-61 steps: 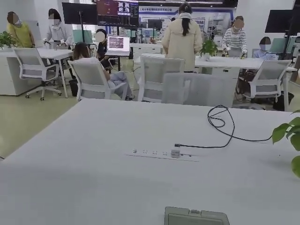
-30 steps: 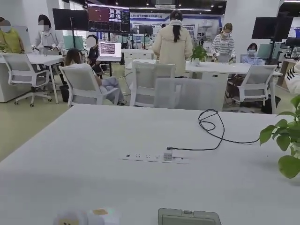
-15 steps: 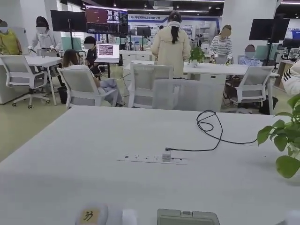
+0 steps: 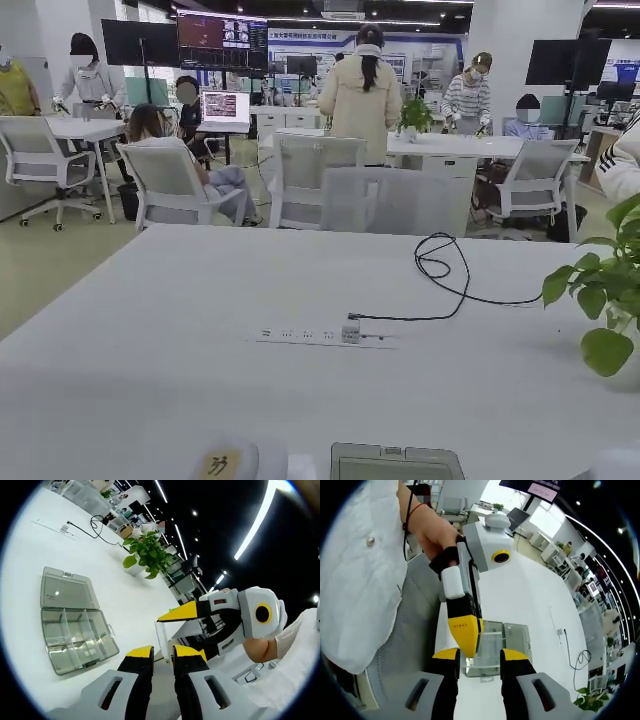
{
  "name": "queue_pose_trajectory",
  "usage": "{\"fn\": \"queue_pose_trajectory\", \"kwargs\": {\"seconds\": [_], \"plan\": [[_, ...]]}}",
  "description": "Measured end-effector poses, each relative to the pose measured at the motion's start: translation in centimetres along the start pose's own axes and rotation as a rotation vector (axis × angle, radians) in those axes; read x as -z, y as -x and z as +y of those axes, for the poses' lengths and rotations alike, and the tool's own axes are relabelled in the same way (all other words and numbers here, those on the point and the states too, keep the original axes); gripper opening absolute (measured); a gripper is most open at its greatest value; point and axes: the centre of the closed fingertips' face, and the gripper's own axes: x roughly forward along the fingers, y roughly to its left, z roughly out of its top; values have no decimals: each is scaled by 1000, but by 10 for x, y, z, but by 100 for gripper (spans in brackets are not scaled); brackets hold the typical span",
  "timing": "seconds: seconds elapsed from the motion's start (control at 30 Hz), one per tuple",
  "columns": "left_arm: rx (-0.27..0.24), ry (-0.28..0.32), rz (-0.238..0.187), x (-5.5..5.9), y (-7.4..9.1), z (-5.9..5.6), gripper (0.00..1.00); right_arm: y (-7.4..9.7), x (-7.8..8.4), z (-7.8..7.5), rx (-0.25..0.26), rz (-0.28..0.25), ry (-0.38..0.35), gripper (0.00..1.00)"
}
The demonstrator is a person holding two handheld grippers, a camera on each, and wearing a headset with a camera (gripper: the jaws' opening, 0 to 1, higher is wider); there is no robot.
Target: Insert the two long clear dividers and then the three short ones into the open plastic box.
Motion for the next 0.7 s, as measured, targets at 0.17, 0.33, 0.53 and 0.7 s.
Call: {"fn": "queue_pose_trajectory", "kwargs": {"seconds": [0.17, 0.33, 0.53, 0.7], "plan": [[7, 4, 3, 1, 0, -2, 5, 0, 0, 0, 0, 3, 0, 33], [16, 10, 1, 2, -1, -4, 0, 0, 0, 1, 0, 7, 3, 33], [13, 7, 4, 3, 0, -4, 0, 0, 0, 2, -2, 9, 12, 33], [8, 13, -8, 1, -1, -3, 0, 1, -1, 1, 5, 9, 29, 33]]}}
